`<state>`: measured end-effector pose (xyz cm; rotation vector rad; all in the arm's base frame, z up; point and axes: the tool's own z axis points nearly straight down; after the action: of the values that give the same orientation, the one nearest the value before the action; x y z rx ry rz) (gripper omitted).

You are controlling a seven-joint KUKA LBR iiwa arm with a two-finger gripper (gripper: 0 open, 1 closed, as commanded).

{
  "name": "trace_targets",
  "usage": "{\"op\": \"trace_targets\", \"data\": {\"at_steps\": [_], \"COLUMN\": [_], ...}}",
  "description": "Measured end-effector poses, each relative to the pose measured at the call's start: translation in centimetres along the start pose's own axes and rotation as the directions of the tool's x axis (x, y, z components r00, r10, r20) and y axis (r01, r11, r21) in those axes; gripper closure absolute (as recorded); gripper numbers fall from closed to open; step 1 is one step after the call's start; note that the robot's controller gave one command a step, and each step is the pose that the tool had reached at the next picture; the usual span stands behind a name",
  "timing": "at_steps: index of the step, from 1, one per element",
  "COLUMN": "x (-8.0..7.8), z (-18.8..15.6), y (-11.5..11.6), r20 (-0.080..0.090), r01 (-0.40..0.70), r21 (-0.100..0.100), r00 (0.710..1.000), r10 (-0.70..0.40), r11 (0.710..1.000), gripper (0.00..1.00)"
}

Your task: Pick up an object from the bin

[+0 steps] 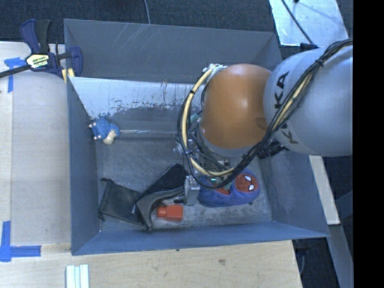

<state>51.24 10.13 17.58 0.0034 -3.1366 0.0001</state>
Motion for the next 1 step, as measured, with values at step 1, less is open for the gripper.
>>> {"op": "trace_targets", "data": {"at_steps": [1], "x": [-1.26], "z": [10.21], "y": [2.37], "r20": [-0.002], "r01": [0.152], "r21": [0.001], "r00": [0.988], "r10": [-0.152], "r11": [0.988], "gripper": [0.00]}}
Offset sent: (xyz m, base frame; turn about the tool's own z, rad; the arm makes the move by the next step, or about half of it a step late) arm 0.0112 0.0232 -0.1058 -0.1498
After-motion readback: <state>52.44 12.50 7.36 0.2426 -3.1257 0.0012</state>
